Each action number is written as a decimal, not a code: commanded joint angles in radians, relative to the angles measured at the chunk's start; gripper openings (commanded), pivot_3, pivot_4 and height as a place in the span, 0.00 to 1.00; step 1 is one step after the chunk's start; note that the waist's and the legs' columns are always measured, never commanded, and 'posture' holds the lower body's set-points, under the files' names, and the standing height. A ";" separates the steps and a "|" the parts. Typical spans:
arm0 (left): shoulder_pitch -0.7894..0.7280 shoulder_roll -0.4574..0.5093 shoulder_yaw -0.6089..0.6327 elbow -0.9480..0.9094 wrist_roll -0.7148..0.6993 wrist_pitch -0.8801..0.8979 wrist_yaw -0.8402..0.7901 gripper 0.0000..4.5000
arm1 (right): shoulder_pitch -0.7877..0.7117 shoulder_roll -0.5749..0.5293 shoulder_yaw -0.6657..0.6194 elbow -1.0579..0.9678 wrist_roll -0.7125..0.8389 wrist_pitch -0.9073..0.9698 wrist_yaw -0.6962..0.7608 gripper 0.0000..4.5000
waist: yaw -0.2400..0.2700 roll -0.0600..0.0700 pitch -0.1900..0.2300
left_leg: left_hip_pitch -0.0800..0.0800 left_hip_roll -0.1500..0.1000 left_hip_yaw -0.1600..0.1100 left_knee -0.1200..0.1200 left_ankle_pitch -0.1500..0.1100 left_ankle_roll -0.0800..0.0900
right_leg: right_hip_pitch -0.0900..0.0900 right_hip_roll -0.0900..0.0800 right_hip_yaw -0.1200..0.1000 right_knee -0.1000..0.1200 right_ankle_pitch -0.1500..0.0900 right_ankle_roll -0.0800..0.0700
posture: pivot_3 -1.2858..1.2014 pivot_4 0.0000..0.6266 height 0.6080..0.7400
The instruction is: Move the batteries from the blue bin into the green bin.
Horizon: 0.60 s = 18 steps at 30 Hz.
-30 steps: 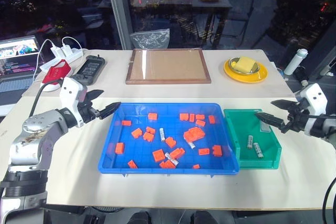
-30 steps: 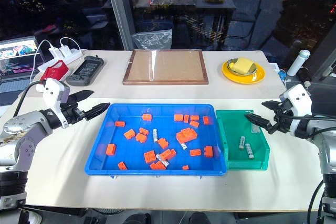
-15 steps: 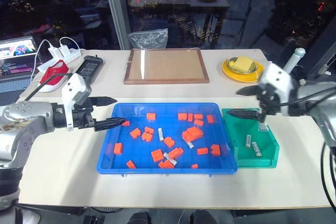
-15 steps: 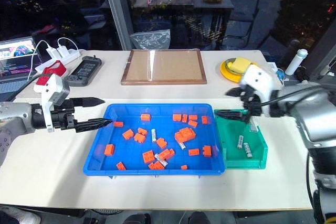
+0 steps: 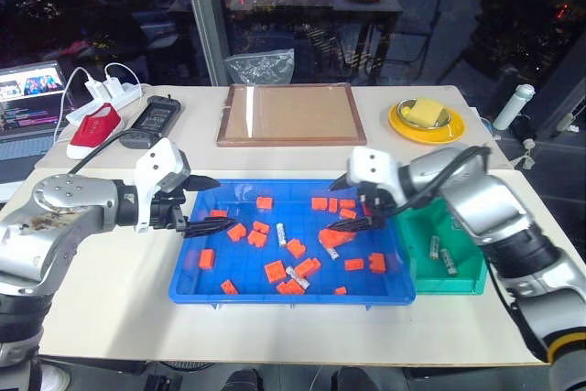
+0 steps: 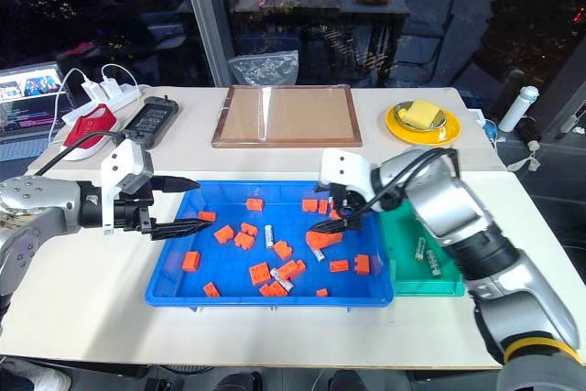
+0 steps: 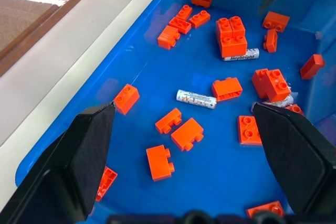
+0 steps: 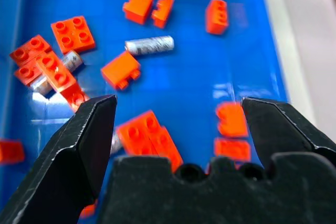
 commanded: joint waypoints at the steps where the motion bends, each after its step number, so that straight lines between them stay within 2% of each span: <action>1: 0.021 -0.005 0.027 -0.043 -0.006 0.001 0.021 1.00 | -0.020 -0.005 0.034 -0.002 -0.051 -0.049 0.059 0.98 | 0.001 0.000 0.000 | 0.000 0.000 0.000 0.000 0.000 0.000 | 0.000 0.000 0.000 0.000 0.000 0.000 | 0.52 0.24 1.00; 7: 0.029 -0.051 0.015 -0.054 -0.018 -0.003 0.055 1.00 | 0.003 -0.034 0.047 0.019 -0.084 -0.060 0.121 0.98 | 0.003 0.000 0.000 | 0.000 0.000 0.000 0.000 0.000 0.000 | 0.000 0.000 0.000 -0.001 0.000 0.000 | 0.52 0.24 1.00; 11: 0.013 -0.064 0.003 -0.052 -0.009 0.001 0.065 1.00 | 0.010 0.000 0.037 0.058 -0.079 -0.066 0.126 0.98 | -0.004 0.000 0.000 | 0.000 0.000 0.000 0.000 0.000 0.000 | 0.000 0.000 0.000 0.000 0.000 0.000 | 0.52 0.24 1.00; 18: 0.006 -0.063 0.011 -0.092 -0.069 0.052 0.056 1.00 | -0.020 0.068 0.048 0.298 -0.150 -0.199 0.100 0.98 | -0.004 0.000 0.000 | 0.002 0.001 0.000 0.000 0.000 0.000 | 0.000 0.001 0.000 -0.001 0.000 0.000 | 0.52 0.24 1.00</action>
